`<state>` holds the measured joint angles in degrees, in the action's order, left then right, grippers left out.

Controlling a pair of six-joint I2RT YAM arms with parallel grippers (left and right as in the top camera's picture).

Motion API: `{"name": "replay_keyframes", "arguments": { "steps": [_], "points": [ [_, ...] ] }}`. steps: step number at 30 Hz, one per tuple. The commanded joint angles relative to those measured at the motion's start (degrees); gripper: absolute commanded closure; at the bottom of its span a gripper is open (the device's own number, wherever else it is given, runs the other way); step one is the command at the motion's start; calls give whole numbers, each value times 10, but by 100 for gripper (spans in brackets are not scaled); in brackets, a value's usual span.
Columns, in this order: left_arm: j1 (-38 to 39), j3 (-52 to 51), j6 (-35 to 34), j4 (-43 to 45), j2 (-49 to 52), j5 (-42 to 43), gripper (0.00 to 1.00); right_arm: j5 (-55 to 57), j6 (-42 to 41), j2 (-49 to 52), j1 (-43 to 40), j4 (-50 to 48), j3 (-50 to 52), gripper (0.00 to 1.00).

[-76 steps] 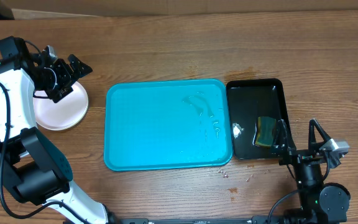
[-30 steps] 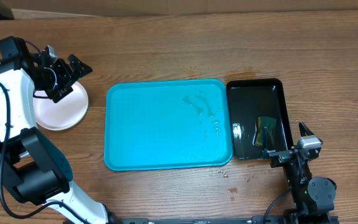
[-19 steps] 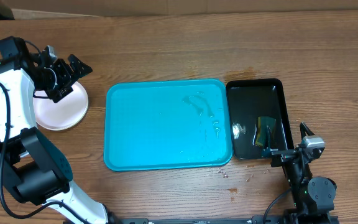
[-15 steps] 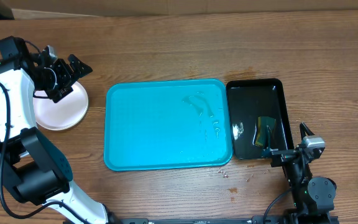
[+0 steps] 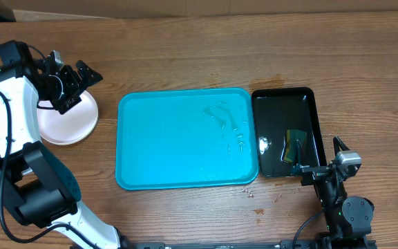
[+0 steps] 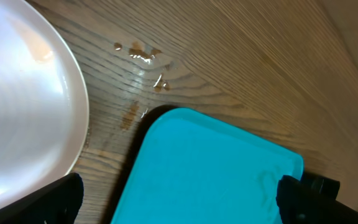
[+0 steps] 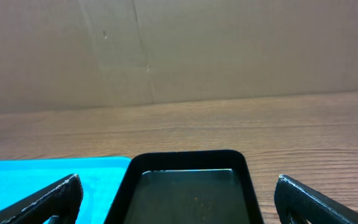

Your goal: Clean dirty plates on tray and stack at the side

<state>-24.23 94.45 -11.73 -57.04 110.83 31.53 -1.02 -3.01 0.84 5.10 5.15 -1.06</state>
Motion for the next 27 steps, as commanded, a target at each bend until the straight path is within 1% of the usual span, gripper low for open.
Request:
{"name": "replay_keyframes", "arguments": {
  "steps": [1, 3, 7, 10, 14, 18, 21, 22, 24, 27],
  "points": [
    [31, 9, 14, 1, -37, 4, 0, 8, -5, -7, -3, -4, 6, 0],
    [57, 9, 15, 1, -58, -20, 0, 8, -5, -7, -3, -4, 6, 0],
    [124, 9, 15, 1, -108, -96, 0, 8, -5, -7, -3, -4, 6, 0],
    [168, 9, 15, 1, -148, -131, 0, 8, -5, -7, -3, -4, 6, 0],
    [210, 9, 14, 1, -226, -140, 0, 8, -5, -7, -3, -4, 6, 0],
    [235, 9, 14, 1, -313, -140, 1, 8, -5, -7, -3, -4, 6, 0],
    [243, 9, 14, 1, -381, -140, 0, 8, -5, -7, -3, -4, 6, 0],
    [243, 9, 14, 1, -426, -140, 0, 8, -5, -7, -3, -4, 6, 0],
    [243, 6, 14, 1, -475, -140, 0, 8, -5, -7, -3, -4, 6, 0],
    [242, -15, 14, 1, -543, -140, 0, 8, -5, -7, -3, -4, 6, 0]
  ]
}}
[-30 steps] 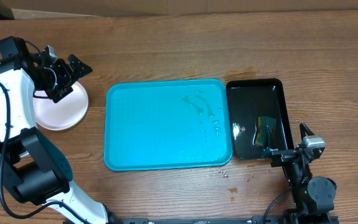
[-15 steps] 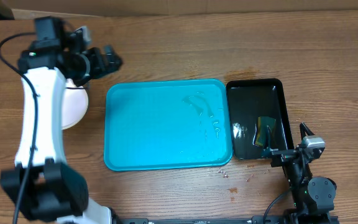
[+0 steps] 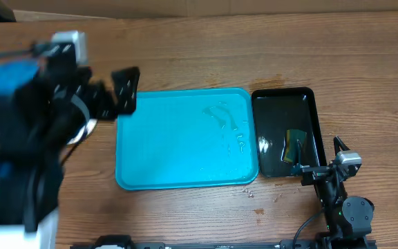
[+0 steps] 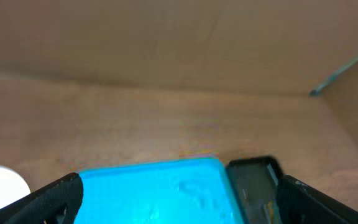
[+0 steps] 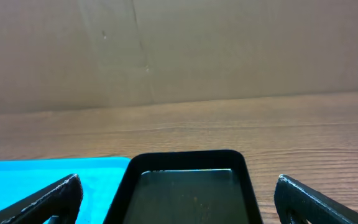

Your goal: Clean dirty plates on tray and stack at the side

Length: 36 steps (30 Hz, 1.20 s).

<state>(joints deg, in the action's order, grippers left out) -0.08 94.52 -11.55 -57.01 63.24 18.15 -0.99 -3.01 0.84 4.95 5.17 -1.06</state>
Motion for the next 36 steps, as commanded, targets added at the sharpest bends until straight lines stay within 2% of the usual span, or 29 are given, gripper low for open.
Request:
{"name": "replay_keyframes", "arguments": {
  "steps": [1, 10, 13, 17, 19, 24, 26, 28, 31, 36],
  "points": [
    [1, -33, 13, 1, -96, -6, 0, 8, -5, -7, -2, -4, 6, 0],
    [0, -305, 12, 2, -353, -20, 0, 8, -5, -7, -2, -4, 6, 0],
    [0, -414, 12, 43, -436, -23, 0, 8, -5, -7, -2, -4, 6, 0],
    [0, -556, 5, 213, -532, -27, 0, 8, -5, -7, -2, -4, 6, 0],
    [0, -618, -12, 332, -567, -27, 0, 8, -5, -7, -2, -4, 6, 0],
    [0, -734, -47, 620, -616, -46, 0, 8, -5, -7, -2, -4, 6, 0],
    [0, -768, -59, 698, -626, -75, 0, 8, -5, -7, -2, -4, 6, 0],
    [0, -801, -72, 751, -631, -124, 0, 8, -5, -7, -2, -4, 6, 0],
    [1, -833, -85, 762, -631, -187, 0, 8, -5, -7, -2, -4, 6, 0],
    [1, -879, -84, 762, -631, -214, 0, 8, -5, -7, -2, -4, 6, 0]
  ]
}}
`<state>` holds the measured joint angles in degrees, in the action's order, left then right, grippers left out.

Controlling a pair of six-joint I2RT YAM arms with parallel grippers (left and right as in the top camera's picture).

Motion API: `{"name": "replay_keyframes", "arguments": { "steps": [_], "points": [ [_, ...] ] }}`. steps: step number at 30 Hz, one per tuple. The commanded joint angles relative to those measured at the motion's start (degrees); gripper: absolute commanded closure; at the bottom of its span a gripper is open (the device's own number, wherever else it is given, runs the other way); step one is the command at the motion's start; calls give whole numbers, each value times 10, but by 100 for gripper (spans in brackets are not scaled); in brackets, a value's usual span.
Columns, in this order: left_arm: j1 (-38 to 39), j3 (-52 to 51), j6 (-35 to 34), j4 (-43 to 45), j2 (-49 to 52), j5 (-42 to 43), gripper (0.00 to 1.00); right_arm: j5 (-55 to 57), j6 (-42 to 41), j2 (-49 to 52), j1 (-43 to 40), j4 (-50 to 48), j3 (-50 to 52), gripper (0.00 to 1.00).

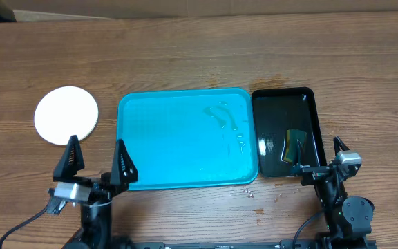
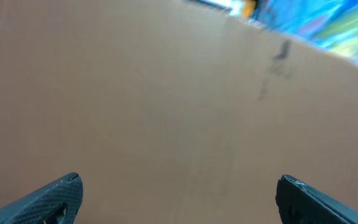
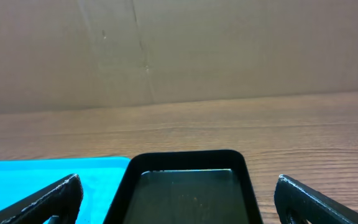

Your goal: Clean dirty plates on tray and stack at the side

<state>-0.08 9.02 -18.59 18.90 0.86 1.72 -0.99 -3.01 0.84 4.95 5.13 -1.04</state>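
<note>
A white plate [image 1: 66,116] lies on the wood table left of the blue tray [image 1: 185,138]; whether it is one plate or a stack cannot be told. The tray carries no plates, only water streaks. My left gripper [image 1: 97,149] sits open at the table's front edge, below the plate and the tray's left corner, holding nothing. In the left wrist view the left gripper [image 2: 179,196] faces only a brown cardboard wall. My right gripper [image 1: 318,155] stands open at the front right, just before the black tray [image 3: 188,186].
The black tray [image 1: 285,131] right of the blue tray holds water and a dark sponge [image 1: 296,144]. Water drops lie on the table [image 1: 254,195] in front of the trays. A cardboard wall [image 3: 179,50] backs the table.
My left arm has left the spot over the blue tray's left edge and now sits at the table's front edge, camera on the cardboard wall. The white plate is uncovered. The right arm is unmoved.
My left gripper was open right over the white plate at the far left. Then it was over the blue tray's left edge, the arm hiding the plate. Now it is at the front edge, empty, with the plate alone beside the tray. The right gripper stayed put throughout.
</note>
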Motion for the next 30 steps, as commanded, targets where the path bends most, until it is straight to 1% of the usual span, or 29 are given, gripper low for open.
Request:
{"name": "replay_keyframes", "arguments": {
  "steps": [1, 9, 14, 16, 18, 21, 30],
  "points": [
    [1, -33, -14, 3, -7, -49, 0, 8, -5, -7, -2, -3, 6, 0],
    [1, -88, -14, -37, -7, -46, 0, 8, -5, -7, -2, -3, 6, 0],
    [1, -87, -2, -152, -7, -47, 0, 8, -5, -7, -2, -3, 6, 0],
    [1, -87, 21, -195, -7, -46, 0, 8, -5, -7, -2, -3, 6, 0],
    [1, -87, 63, -235, -7, -30, 0, 8, -5, -7, -2, -3, 6, 0],
    [1, -87, 146, -233, -7, 5, 0, 8, -5, -7, -2, -3, 6, 0],
    [1, -87, 152, -232, -7, 19, 0, 8, -5, -7, -2, -3, 6, 0]
  ]
}}
